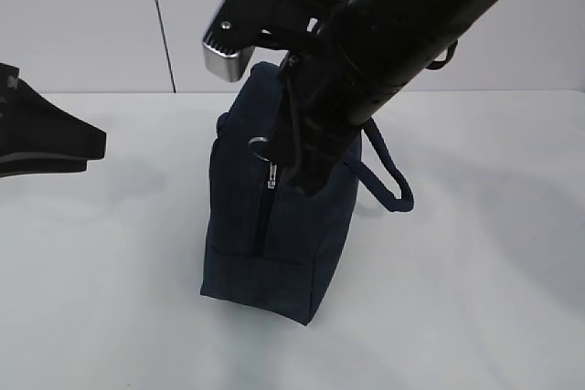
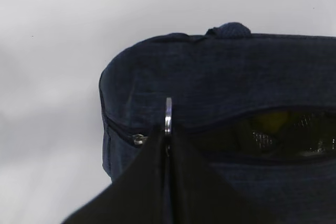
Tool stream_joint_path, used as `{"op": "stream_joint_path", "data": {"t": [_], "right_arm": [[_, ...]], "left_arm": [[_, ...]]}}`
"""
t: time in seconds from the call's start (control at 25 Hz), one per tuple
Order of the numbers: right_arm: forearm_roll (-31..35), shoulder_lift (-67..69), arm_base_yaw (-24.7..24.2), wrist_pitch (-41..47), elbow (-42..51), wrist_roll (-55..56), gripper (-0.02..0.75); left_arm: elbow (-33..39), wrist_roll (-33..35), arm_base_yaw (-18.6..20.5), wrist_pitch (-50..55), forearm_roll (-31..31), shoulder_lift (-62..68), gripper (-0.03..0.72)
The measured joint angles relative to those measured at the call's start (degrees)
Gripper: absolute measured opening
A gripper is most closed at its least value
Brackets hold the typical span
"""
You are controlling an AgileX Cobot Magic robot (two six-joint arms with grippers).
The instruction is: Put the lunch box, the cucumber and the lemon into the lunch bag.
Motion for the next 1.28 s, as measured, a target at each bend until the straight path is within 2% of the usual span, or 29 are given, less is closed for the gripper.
{"op": "stream_joint_path", "data": {"t": [0.32, 0.64, 0.92, 1.28], "right_arm": [[0.1, 0.1, 0.0, 1.3, -3.5, -0.1, 0.008], [-2.4, 0.1, -0.3, 8.8, -5.1, 0.4, 0.008], [-3.7, 0.1, -0.3, 11.1, -5.2, 0.7, 0.008], [-8.0, 0.9, -0.3, 10.1, -5.5, 2.3, 0.008]], "left_arm": [[0.0, 0.0, 0.0, 0.0, -0.1, 0.0, 0.241], [0.0, 0.0, 0.0, 0.0, -0.1, 0.1, 0.241], [0.0, 0.0, 0.0, 0.0, -0.1, 0.1, 0.241], [0.0, 0.0, 0.0, 0.0, -0.1, 0.1, 0.241]]}}
